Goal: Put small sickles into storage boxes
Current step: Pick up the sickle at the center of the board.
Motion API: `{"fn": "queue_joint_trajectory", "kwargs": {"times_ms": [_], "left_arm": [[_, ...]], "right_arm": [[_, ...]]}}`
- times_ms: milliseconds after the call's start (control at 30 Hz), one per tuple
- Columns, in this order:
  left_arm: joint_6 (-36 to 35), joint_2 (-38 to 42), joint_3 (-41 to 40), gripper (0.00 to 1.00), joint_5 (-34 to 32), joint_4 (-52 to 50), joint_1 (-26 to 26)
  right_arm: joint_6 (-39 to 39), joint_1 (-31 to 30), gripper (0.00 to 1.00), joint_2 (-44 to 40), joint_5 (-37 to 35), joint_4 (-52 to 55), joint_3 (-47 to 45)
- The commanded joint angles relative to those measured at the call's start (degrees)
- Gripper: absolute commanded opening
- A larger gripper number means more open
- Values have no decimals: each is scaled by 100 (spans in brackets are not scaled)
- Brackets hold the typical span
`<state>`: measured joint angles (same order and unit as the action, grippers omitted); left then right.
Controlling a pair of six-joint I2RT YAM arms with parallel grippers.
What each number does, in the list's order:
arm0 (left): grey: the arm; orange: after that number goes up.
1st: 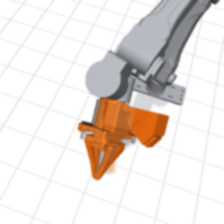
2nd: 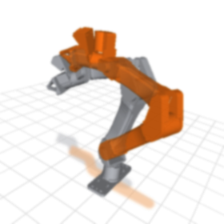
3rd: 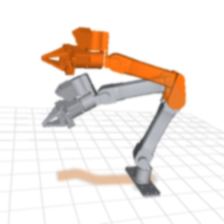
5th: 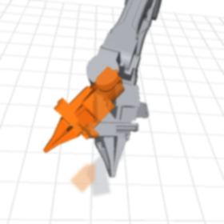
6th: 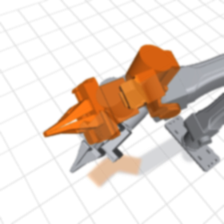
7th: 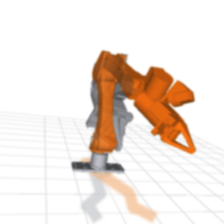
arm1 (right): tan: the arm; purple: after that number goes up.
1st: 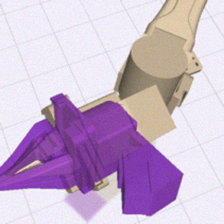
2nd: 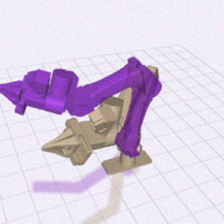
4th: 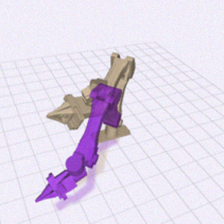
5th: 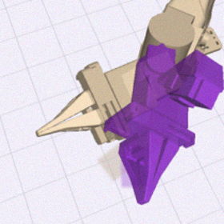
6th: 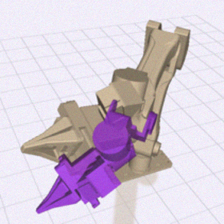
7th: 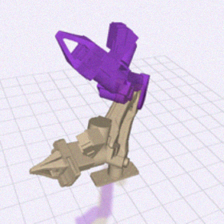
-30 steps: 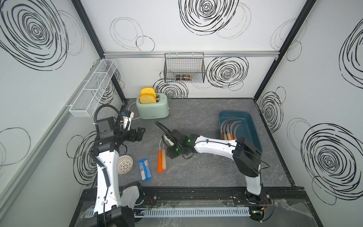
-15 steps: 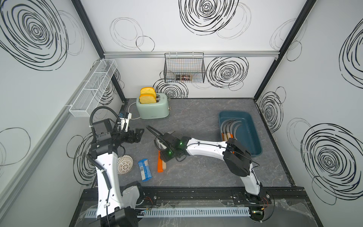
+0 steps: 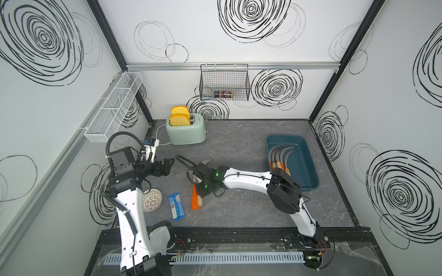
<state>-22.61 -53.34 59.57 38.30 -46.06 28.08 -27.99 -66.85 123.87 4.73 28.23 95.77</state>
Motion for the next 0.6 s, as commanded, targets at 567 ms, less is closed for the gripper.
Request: {"fn": "queue_joint_trajectory", "kwargs": {"times_ms": [567], "left_arm": [[-314, 150, 94, 96, 242, -175, 75]], "right_arm": [[110, -153, 46, 452, -218, 570, 511]]}}
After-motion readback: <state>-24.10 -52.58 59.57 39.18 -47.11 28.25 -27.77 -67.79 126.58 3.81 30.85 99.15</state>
